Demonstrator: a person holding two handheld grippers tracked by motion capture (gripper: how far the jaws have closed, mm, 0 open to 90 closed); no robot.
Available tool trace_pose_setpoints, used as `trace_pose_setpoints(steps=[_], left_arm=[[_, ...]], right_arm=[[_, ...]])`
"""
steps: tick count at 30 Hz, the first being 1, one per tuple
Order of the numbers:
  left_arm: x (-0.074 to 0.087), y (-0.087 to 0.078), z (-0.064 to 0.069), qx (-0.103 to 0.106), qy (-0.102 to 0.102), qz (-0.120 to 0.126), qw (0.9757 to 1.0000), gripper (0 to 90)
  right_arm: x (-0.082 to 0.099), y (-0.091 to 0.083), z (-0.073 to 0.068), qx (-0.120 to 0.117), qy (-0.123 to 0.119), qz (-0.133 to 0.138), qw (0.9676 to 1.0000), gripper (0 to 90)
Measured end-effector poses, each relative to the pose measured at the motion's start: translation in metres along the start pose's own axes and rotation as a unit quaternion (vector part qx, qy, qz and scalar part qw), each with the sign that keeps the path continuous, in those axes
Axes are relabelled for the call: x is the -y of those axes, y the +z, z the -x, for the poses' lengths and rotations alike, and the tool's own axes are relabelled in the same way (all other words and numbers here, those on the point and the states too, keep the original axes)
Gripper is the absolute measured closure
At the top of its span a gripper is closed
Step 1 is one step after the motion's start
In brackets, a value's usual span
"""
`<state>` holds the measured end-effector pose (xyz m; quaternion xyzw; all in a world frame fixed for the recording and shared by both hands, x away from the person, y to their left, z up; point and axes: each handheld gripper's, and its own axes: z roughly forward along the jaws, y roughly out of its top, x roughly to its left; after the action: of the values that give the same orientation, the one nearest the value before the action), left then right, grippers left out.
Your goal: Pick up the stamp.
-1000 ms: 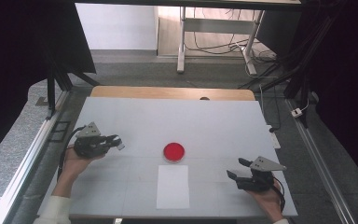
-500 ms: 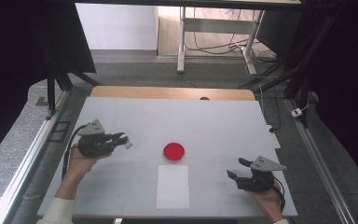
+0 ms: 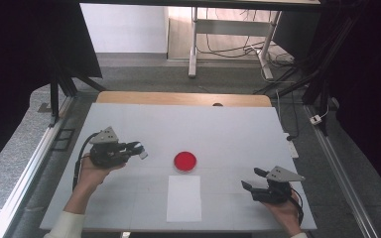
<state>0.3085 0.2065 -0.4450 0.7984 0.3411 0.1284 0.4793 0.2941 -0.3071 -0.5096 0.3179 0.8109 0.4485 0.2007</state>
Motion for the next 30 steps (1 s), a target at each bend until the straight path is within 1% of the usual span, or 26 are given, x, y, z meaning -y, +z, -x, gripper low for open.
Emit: trace_pose_setpoints(steps=[3,6,7,8,10,17,20,23,28,30], left_arm=[[-0.003,0.005,0.005,0.006,0.004,0.001,1.0000,75.4],[-0.006,0.010,0.011,0.017,0.005,0.002,0.9998,75.4],[-0.008,0.015,0.016,0.025,0.008,0.003,0.9996,75.4],[-0.008,0.015,0.016,0.025,0.008,0.003,0.9996,75.4],[-0.009,0.019,0.021,0.032,0.015,0.001,0.9994,75.4],[-0.012,0.029,0.036,0.043,0.027,-0.002,0.9987,75.3],[-0.013,0.032,0.040,0.048,0.030,0.001,0.9984,75.4],[-0.014,0.034,0.044,0.053,0.029,0.004,0.9981,75.2],[-0.016,0.039,0.051,0.056,0.032,0.006,0.9979,75.2],[-0.017,0.041,0.054,0.054,0.034,0.005,0.9979,75.2]], right_arm=[[0.000,0.001,0.000,0.000,-0.001,0.001,1.0000,28.4],[-0.001,0.000,0.000,0.001,0.001,0.004,1.0000,28.4],[-0.001,0.000,0.001,0.002,0.004,0.006,1.0000,28.4],[-0.001,-0.001,0.001,0.002,0.006,0.006,1.0000,28.4],[-0.001,-0.001,0.001,0.001,0.007,0.008,0.9999,28.4],[-0.001,-0.002,-0.002,0.003,0.004,0.011,0.9999,28.5],[-0.002,-0.003,-0.002,0.007,0.003,0.008,0.9999,28.4],[-0.001,-0.003,-0.002,0.007,0.003,0.008,0.9999,28.4],[-0.001,-0.002,-0.003,0.005,0.000,0.007,1.0000,28.5],[-0.001,-0.002,-0.004,0.004,-0.001,0.006,1.0000,28.5]])
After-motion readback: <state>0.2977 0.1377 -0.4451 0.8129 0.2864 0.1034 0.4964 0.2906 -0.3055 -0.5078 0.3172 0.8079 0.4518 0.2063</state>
